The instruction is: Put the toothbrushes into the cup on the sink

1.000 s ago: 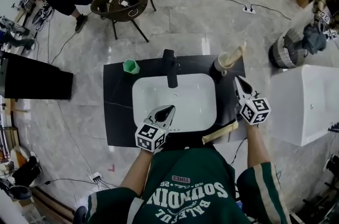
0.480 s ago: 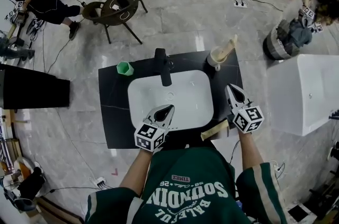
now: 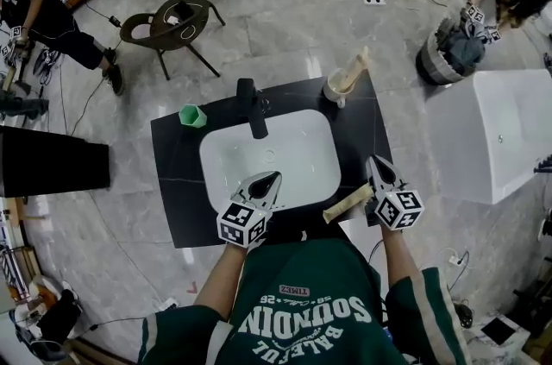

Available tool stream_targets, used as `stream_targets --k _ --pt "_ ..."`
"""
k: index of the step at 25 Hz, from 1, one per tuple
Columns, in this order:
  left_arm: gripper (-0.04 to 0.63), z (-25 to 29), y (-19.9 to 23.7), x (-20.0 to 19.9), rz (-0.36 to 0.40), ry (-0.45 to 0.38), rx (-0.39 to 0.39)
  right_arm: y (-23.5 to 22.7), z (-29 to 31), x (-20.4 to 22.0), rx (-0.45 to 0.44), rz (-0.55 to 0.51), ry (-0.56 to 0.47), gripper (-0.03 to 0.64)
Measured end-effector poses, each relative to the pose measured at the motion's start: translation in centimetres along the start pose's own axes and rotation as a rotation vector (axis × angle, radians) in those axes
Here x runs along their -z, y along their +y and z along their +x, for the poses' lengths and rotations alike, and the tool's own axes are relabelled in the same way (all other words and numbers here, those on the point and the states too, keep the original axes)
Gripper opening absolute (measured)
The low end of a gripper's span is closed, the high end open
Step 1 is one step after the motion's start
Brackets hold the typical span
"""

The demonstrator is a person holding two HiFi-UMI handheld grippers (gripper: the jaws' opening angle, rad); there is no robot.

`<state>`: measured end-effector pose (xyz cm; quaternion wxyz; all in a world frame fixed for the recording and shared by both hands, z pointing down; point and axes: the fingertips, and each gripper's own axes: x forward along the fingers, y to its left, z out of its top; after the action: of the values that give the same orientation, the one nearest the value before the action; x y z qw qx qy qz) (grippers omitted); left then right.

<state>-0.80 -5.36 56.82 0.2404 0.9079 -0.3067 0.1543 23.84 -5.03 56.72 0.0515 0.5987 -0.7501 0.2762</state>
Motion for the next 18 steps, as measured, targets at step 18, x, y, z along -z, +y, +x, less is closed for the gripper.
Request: stream_targets --k 18 --pt "0.009 0.6 -2.4 1.4 0.029 0.037 0.076 -3.4 -4.5 8.6 0.188 0.201 0.157 0.174"
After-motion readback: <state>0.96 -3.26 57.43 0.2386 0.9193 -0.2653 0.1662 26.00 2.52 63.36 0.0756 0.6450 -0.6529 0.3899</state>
